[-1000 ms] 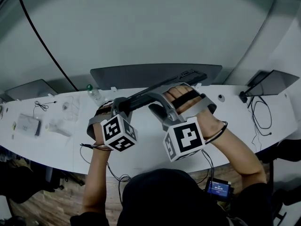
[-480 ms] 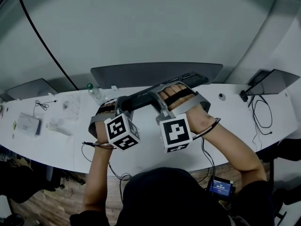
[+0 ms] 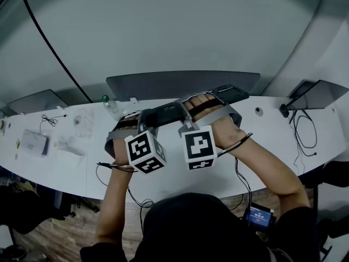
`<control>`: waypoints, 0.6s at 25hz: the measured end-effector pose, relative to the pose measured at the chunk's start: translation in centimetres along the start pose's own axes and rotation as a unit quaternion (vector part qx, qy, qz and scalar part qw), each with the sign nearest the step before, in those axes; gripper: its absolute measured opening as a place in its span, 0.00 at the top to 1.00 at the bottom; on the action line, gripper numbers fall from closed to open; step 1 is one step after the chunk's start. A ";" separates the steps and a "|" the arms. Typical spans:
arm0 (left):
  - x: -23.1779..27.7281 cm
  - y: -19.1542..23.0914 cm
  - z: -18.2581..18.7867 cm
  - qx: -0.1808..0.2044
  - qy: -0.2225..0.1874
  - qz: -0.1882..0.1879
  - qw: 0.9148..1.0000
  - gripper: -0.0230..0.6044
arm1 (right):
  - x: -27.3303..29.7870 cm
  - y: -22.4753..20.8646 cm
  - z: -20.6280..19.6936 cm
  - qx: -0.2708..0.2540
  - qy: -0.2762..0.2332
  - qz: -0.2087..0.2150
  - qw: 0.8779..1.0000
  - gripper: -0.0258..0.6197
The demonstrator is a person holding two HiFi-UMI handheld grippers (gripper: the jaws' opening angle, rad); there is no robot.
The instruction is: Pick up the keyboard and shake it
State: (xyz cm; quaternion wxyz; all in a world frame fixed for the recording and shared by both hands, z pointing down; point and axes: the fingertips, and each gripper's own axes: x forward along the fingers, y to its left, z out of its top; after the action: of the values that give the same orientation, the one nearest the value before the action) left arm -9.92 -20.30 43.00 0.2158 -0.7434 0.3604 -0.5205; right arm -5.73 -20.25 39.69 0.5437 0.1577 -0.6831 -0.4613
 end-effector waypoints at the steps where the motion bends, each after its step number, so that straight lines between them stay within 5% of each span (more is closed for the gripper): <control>1: 0.0 0.0 0.0 0.001 0.001 0.001 1.000 0.81 | 0.1 0.0 -0.1 -0.002 0.004 0.000 1.000 0.68; 15: 0.1 0.6 -0.1 0.029 0.014 0.021 0.999 0.81 | 1.6 0.8 -0.8 -0.028 0.037 0.003 0.999 0.77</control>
State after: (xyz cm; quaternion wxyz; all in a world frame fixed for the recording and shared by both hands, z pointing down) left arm -10.15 -20.73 42.65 0.2432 -0.7214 0.3640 -0.5366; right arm -5.37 -21.37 41.31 0.5747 0.1575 -0.6498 -0.4719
